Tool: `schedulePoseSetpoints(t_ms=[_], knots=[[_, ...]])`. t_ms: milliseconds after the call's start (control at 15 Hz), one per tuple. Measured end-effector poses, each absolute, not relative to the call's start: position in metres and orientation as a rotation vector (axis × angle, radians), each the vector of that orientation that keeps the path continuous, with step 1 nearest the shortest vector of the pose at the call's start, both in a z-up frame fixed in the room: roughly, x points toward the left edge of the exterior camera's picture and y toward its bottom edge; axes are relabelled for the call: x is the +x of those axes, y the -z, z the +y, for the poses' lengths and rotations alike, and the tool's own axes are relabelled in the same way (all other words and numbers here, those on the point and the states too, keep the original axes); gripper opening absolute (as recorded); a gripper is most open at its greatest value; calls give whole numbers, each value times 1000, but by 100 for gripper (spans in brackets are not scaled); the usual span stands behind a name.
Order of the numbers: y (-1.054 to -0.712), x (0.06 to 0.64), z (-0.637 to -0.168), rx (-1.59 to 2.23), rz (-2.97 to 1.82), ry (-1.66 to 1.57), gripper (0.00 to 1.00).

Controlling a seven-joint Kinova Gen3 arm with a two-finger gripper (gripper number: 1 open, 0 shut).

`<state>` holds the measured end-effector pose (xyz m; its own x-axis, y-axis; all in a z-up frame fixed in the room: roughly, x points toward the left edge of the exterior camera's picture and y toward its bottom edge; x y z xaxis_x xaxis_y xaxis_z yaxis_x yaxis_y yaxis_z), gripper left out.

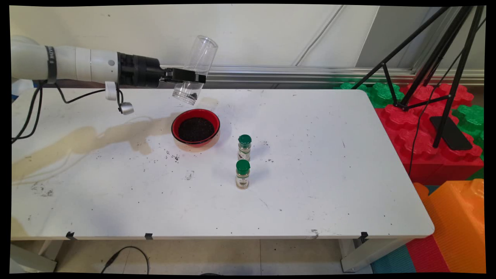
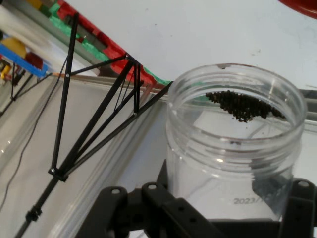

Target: Pour the black seasoning powder in the red bowl

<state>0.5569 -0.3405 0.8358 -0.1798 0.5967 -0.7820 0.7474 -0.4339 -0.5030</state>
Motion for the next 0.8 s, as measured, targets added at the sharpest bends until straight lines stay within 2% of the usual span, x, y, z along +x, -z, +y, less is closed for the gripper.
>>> schedulePoseSetpoints(t_ms=[800], knots=[[-869, 551, -322, 1733, 2043, 1809, 0]])
